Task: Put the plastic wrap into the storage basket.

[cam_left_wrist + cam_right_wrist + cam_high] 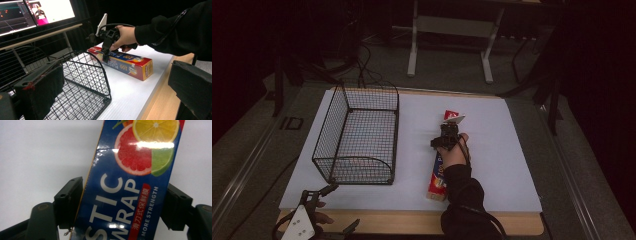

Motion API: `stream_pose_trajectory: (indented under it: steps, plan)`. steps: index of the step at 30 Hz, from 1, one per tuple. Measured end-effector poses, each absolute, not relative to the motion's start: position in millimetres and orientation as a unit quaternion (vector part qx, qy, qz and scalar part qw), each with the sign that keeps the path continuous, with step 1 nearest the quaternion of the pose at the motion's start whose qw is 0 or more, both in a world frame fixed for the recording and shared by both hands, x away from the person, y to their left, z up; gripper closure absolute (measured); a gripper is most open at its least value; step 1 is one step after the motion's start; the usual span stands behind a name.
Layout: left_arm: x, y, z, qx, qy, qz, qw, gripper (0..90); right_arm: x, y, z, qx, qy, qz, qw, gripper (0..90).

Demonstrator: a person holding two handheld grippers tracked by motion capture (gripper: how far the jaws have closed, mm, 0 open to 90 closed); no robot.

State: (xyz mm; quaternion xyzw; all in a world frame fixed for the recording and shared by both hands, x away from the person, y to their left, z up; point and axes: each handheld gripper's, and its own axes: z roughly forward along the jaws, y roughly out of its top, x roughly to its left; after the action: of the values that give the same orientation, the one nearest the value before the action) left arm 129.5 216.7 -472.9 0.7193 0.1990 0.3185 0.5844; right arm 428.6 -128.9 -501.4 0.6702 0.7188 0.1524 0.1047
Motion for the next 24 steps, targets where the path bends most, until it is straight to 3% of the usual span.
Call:
stream_pose_trajectory:
  steps: [4, 10, 24]
  plan:
    - [130, 216, -474, 0.722, 0.201, 0.319, 0.580, 0.9, 426, -128, -497, 0.693, 0.696, 0.150, 0.109, 34.9]
    - [129, 216, -473, 0.721, 0.199, 0.319, 0.582, 0.9, 426, -133, -494, 0.709, 0.680, 0.165, 0.091, 37.9]
    - [131, 216, -474, 0.721, 0.201, 0.318, 0.582, 0.9, 431, -135, -468, 0.686, 0.697, 0.179, 0.105, 39.1]
